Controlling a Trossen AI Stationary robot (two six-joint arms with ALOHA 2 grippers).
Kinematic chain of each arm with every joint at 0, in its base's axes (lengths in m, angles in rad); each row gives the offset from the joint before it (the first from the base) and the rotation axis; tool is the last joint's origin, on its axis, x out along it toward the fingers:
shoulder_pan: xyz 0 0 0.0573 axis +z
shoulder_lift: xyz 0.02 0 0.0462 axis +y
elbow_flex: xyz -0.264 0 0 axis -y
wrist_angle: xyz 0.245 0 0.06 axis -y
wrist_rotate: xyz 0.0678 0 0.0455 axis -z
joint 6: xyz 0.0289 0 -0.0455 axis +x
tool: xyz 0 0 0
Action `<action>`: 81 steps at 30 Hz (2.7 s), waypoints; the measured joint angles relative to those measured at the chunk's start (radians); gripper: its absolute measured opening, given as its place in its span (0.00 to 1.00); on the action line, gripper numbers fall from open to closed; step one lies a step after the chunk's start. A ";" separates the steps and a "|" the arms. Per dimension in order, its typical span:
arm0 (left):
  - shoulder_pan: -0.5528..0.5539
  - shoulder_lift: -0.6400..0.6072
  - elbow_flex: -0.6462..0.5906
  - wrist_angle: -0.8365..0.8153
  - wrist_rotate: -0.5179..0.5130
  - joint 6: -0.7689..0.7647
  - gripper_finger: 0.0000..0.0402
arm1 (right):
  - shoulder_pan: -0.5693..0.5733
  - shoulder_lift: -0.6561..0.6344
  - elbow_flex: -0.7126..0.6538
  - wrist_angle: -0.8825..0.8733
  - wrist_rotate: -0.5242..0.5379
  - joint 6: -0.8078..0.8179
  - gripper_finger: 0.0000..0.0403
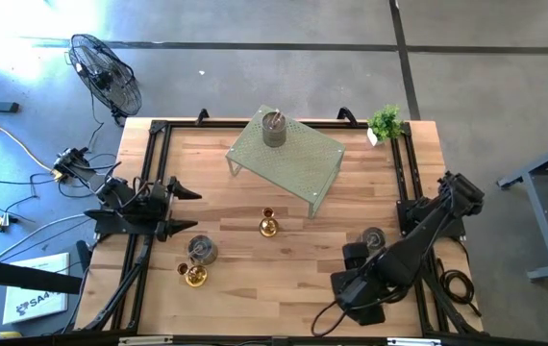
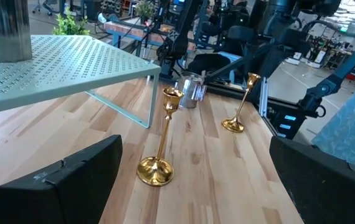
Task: Pick & Place candle stick holders
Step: Put the right gold candle holder on the shelf
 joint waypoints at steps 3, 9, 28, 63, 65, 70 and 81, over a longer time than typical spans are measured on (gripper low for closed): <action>0.000 0.000 0.000 -0.006 0.000 -0.006 0.99 | 0.000 0.017 0.000 -0.015 -0.004 0.000 0.67; 0.000 0.000 0.000 -0.007 0.009 -0.009 0.99 | 0.000 0.031 0.000 -0.026 -0.001 0.000 0.67; 0.000 0.000 0.000 -0.007 0.010 -0.033 0.99 | 0.000 0.031 -0.001 -0.037 0.003 0.000 0.66; 0.000 0.000 0.000 -0.012 0.008 -0.032 0.99 | -0.019 0.031 -0.134 0.062 -0.035 -0.002 0.44; 0.000 0.000 0.000 -0.012 0.008 -0.032 0.99 | -0.019 0.031 -0.134 0.064 -0.035 -0.002 0.37; 0.000 0.000 0.000 -0.013 0.008 -0.032 0.99 | -0.019 0.031 -0.134 0.070 -0.049 -0.011 0.28; 0.000 0.000 0.000 -0.015 0.007 -0.032 0.99 | -0.019 0.031 -0.134 0.092 0.033 -0.085 0.28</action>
